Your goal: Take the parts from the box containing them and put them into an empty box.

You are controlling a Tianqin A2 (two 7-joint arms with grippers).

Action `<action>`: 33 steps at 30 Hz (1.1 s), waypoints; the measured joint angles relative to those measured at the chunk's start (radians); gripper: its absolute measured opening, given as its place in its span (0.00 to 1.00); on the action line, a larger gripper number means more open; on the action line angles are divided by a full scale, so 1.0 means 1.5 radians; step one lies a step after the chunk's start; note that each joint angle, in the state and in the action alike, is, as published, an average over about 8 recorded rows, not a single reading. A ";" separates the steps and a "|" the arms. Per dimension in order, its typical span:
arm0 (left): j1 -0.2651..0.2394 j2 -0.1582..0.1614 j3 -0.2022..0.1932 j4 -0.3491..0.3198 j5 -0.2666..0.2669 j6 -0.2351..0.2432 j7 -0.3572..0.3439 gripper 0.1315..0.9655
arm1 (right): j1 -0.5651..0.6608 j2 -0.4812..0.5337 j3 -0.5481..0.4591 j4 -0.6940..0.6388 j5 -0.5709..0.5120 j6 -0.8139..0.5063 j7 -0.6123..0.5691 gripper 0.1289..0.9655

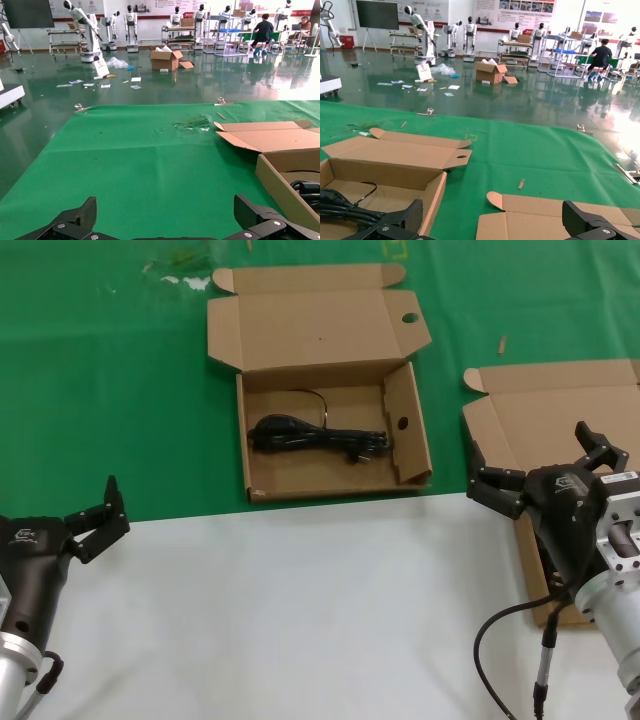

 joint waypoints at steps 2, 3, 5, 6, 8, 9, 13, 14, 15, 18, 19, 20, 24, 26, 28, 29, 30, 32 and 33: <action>0.000 0.000 0.000 0.000 0.000 0.000 0.000 1.00 | 0.000 0.000 0.000 0.000 0.000 0.000 0.000 1.00; 0.000 0.000 0.000 0.000 0.000 0.000 0.000 1.00 | 0.000 0.000 0.000 0.000 0.000 0.000 0.000 1.00; 0.000 0.000 0.000 0.000 0.000 0.000 0.000 1.00 | 0.000 0.000 0.000 0.000 0.000 0.000 0.000 1.00; 0.000 0.000 0.000 0.000 0.000 0.000 0.000 1.00 | 0.000 0.000 0.000 0.000 0.000 0.000 0.000 1.00; 0.000 0.000 0.000 0.000 0.000 0.000 0.000 1.00 | 0.000 0.000 0.000 0.000 0.000 0.000 0.000 1.00; 0.000 0.000 0.000 0.000 0.000 0.000 0.000 1.00 | 0.000 0.000 0.000 0.000 0.000 0.000 0.000 1.00; 0.000 0.000 0.000 0.000 0.000 0.000 0.000 1.00 | 0.000 0.000 0.000 0.000 0.000 0.000 0.000 1.00; 0.000 0.000 0.000 0.000 0.000 0.000 0.000 1.00 | 0.000 0.000 0.000 0.000 0.000 0.000 0.000 1.00; 0.000 0.000 0.000 0.000 0.000 0.000 0.000 1.00 | 0.000 0.000 0.000 0.000 0.000 0.000 0.000 1.00; 0.000 0.000 0.000 0.000 0.000 0.000 0.000 1.00 | 0.000 0.000 0.000 0.000 0.000 0.000 0.000 1.00; 0.000 0.000 0.000 0.000 0.000 0.000 0.000 1.00 | 0.000 0.000 0.000 0.000 0.000 0.000 0.000 1.00; 0.000 0.000 0.000 0.000 0.000 0.000 0.000 1.00 | 0.000 0.000 0.000 0.000 0.000 0.000 0.000 1.00; 0.000 0.000 0.000 0.000 0.000 0.000 0.000 1.00 | 0.000 0.000 0.000 0.000 0.000 0.000 0.000 1.00; 0.000 0.000 0.000 0.000 0.000 0.000 0.000 1.00 | 0.000 0.000 0.000 0.000 0.000 0.000 0.000 1.00; 0.000 0.000 0.000 0.000 0.000 0.000 0.000 1.00 | 0.000 0.000 0.000 0.000 0.000 0.000 0.000 1.00; 0.000 0.000 0.000 0.000 0.000 0.000 0.000 1.00 | 0.000 0.000 0.000 0.000 0.000 0.000 0.000 1.00; 0.000 0.000 0.000 0.000 0.000 0.000 0.000 1.00 | 0.000 0.000 0.000 0.000 0.000 0.000 0.000 1.00; 0.000 0.000 0.000 0.000 0.000 0.000 0.000 1.00 | 0.000 0.000 0.000 0.000 0.000 0.000 0.000 1.00; 0.000 0.000 0.000 0.000 0.000 0.000 0.000 1.00 | 0.000 0.000 0.000 0.000 0.000 0.000 0.000 1.00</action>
